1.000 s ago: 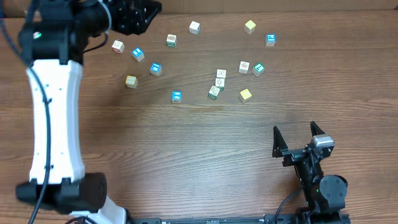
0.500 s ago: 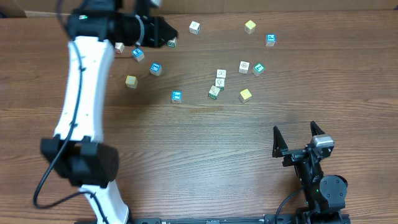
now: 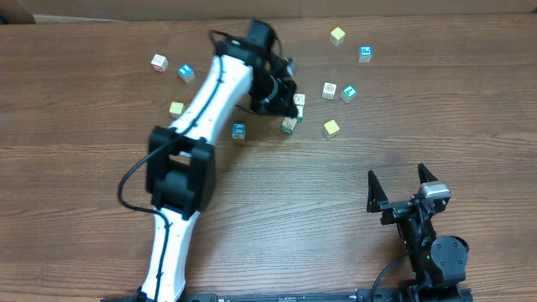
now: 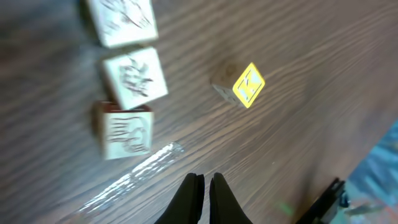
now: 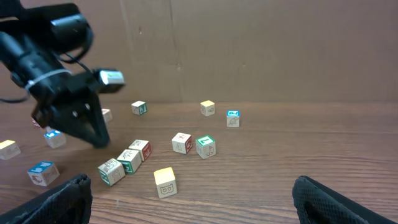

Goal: Form a horizontal line
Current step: 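Swing the left gripper out over the blocks toward the center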

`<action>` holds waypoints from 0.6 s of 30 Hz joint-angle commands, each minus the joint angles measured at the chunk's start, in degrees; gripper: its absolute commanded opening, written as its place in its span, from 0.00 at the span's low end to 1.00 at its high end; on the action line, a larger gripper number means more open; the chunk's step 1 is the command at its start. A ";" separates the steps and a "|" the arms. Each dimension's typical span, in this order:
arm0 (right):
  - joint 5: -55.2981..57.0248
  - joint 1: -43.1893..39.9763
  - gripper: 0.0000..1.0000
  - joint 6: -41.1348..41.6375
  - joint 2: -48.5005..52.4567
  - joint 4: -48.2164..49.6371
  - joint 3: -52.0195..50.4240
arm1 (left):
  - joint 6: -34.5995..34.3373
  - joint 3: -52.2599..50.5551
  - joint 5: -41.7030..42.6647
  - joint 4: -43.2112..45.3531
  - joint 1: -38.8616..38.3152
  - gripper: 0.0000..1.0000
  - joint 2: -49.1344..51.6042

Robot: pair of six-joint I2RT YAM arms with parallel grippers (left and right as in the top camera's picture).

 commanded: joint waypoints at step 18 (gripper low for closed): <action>0.28 0.44 1.00 -0.24 -0.68 0.39 -0.59 | -11.65 -1.97 -32.98 5.88 -14.36 0.04 0.07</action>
